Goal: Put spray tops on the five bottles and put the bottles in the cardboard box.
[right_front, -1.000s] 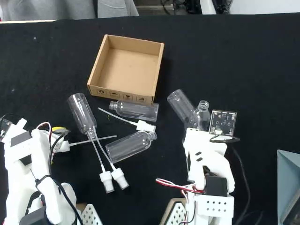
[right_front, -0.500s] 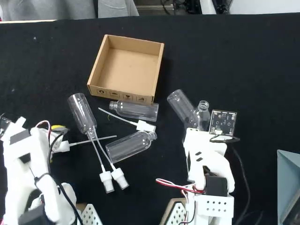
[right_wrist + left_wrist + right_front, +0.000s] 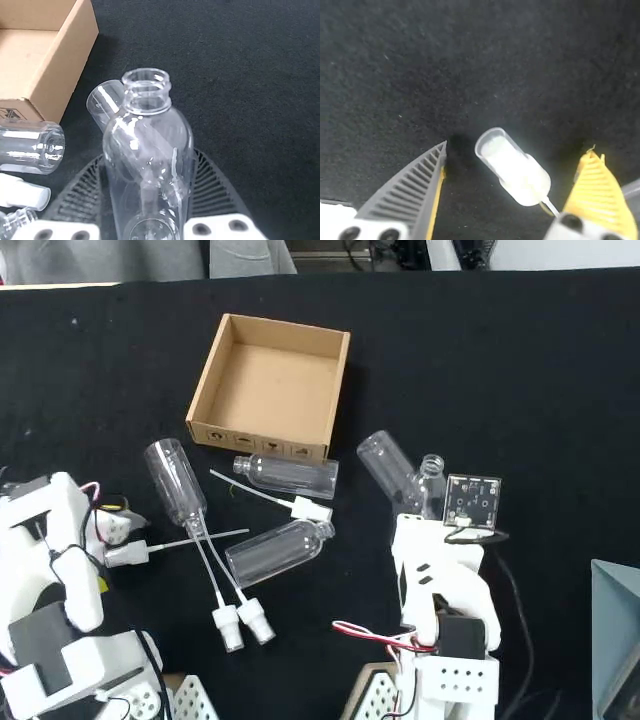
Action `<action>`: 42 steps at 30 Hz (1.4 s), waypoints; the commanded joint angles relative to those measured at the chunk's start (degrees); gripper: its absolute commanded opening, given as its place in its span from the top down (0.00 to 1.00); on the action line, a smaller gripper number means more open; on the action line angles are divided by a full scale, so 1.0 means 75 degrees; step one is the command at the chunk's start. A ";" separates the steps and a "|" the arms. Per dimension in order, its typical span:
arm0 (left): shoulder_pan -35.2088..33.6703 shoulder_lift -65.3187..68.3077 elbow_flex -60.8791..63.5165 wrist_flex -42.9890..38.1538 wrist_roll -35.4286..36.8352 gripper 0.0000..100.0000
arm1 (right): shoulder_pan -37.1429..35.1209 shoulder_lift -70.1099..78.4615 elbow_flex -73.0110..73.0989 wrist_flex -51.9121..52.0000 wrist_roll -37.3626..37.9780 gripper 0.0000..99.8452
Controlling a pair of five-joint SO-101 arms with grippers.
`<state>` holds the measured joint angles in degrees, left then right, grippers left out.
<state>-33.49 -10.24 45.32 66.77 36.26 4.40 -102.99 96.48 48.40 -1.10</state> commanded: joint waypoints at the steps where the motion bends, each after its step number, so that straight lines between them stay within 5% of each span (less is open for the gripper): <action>1: -0.0123 0.0035 -0.0440 0.0070 0.0047 0.68 | 0.0223 -0.0744 -0.0006 0.0047 0.0129 0.97; 8: -0.0123 0.0082 -0.0440 0.0059 0.0000 0.98 | 0.0223 -0.0744 -0.0006 0.0047 0.0129 0.97; 30: -0.0123 0.0000 -0.0674 0.0152 0.0012 0.97 | 0.0234 -0.0744 -0.0006 0.0047 0.0129 0.97; 42: -0.0158 0.0000 -0.3640 0.2895 -0.0410 0.97 | 0.0246 -0.0744 -0.0006 0.0047 0.0129 0.97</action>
<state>-34.02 -9.54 26.86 83.38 36.09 4.40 -102.99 96.48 48.40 -1.10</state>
